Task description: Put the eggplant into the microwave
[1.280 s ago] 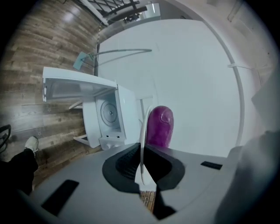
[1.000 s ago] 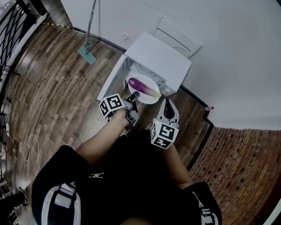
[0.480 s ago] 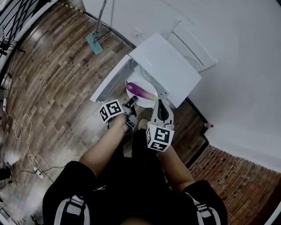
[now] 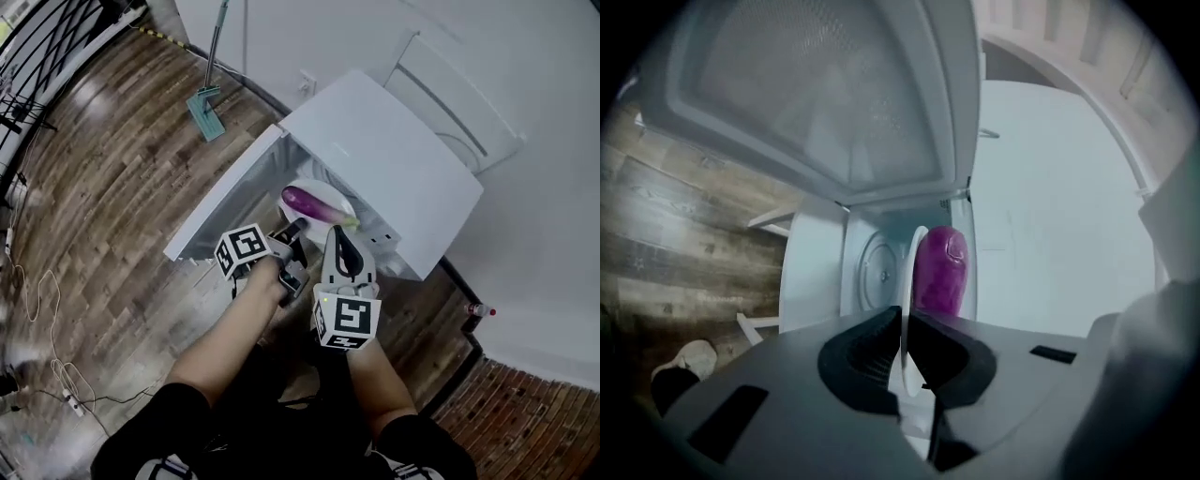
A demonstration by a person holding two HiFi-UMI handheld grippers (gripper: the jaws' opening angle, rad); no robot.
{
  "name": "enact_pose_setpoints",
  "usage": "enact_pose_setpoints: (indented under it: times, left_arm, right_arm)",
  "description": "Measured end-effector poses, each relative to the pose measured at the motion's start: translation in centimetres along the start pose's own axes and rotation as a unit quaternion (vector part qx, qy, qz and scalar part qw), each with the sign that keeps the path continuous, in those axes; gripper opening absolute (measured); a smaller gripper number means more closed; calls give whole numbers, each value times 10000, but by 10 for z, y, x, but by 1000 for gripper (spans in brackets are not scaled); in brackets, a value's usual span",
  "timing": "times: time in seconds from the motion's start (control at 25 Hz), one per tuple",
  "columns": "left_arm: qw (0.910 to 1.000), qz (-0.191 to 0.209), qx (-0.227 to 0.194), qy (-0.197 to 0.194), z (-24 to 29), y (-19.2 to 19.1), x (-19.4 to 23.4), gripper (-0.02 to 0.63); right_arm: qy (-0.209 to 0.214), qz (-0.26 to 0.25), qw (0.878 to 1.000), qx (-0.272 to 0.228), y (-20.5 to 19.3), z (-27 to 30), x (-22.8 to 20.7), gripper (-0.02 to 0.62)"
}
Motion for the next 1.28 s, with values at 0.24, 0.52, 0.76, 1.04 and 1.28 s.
enact_pose_setpoints:
  times: [0.24,0.52,0.76,1.04,1.28]
  left_arm:
    - [9994,282,159,-144,42,17,55,15]
    - [9955,668,558,-380,68,26,66,15]
    - [9966,516,528,-373,87,28,59,15]
    - [9959,568,545,-436,113,24,50,15]
    - [9961,516,577,-434,141,23,41,16]
  right_arm:
    - [697,-156,9974,-55,-82,31,6,11]
    - [258,-246,9988,-328,-117,19,-2,11]
    - [-38,143,9994,-306,-122,-1,-15,11]
    - [-46,311,9991,-268,-127,-22,-20,11]
    - [-93,262,9995,-153,-132,-30,-26,11]
Point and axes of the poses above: the fingertips, and each gripper's own axes: z forward along the fingers, x to its left, y out of its top, the point moved 6 cm from there along -z, backward along the fingers, and after that the axes turned 6 degrees about -x, right-handed, at the moved point
